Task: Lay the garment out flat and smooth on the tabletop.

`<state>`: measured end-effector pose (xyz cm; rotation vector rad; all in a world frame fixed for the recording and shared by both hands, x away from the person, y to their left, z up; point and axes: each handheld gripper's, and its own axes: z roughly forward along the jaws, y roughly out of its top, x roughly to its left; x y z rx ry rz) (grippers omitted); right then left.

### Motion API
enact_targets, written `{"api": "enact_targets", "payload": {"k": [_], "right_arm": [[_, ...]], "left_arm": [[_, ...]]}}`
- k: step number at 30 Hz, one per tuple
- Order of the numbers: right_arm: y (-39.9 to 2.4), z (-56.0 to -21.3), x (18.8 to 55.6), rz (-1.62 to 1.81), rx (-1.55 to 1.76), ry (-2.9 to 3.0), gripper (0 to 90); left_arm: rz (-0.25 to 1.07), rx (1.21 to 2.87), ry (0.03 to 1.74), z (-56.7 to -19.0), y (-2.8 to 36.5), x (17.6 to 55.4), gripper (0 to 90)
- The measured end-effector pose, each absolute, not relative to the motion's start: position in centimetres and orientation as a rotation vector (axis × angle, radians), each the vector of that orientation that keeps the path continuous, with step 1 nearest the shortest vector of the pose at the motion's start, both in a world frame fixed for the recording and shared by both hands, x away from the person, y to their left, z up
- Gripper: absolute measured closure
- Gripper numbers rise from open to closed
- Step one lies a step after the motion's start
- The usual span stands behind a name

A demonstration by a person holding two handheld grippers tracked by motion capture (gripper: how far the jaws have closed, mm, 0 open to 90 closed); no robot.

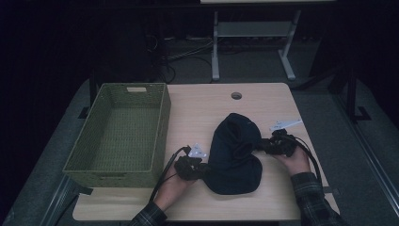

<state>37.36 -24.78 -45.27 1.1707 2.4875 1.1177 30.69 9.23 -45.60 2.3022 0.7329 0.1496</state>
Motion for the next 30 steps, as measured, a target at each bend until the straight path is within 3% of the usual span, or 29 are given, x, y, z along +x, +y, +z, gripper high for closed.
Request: {"api": "enact_targets", "payload": {"k": [4,19,28,30], "right_arm": [[-24.8,-44.9,37.5,1.136,1.154,2.468,85.4],[-21.9,-40.1,42.6,1.082,1.106,2.389,86.3],[-21.4,-40.7,45.9,0.995,1.163,2.38,86.2],[-21.3,-41.2,46.0,1.015,1.155,2.394,81.7]], "left_arm": [[0.149,2.306,0.73,-45.6,9.3,30.7,77.2],[0.159,2.329,0.708,-45.5,9.2,30.6,78.1],[0.175,2.333,0.721,-45.3,9.6,30.5,78.4],[0.174,2.323,0.725,-45.2,9.5,30.5,74.9]]}}
